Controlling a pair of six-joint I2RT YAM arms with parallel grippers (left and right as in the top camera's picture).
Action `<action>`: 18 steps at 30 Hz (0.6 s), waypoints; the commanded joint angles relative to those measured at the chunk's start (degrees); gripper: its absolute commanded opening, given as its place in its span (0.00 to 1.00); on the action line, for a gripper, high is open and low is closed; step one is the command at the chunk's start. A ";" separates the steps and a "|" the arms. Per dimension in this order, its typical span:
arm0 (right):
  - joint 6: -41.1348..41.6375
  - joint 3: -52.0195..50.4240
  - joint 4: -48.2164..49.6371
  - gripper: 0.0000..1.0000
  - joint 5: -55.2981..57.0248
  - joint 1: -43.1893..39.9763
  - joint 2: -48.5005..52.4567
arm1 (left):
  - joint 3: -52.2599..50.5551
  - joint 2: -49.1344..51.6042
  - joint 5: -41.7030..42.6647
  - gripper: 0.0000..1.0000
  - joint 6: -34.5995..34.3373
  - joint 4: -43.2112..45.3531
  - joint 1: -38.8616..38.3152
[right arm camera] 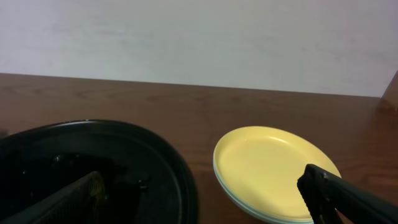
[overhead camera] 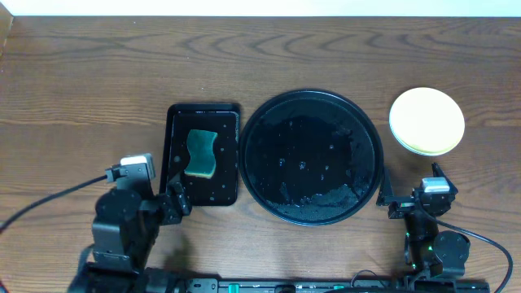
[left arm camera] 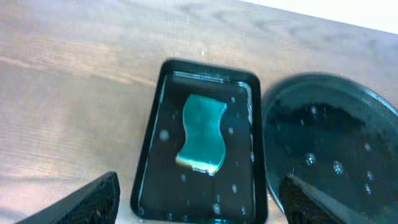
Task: Clean dirty plates on tray and stack at the side
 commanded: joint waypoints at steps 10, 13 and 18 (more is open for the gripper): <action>-0.07 -0.07 -0.22 0.99 -0.44 -0.39 -0.33 | -27.96 -18.71 -1.66 0.83 -2.82 24.50 3.96; -0.07 -0.07 -0.22 0.99 -0.44 -0.39 -0.33 | -32.20 -21.64 -1.66 0.83 -3.65 29.53 4.39; -0.07 -0.07 -0.22 0.99 -0.44 -0.39 -0.33 | -38.21 -25.11 -2.34 0.83 -3.63 39.56 4.85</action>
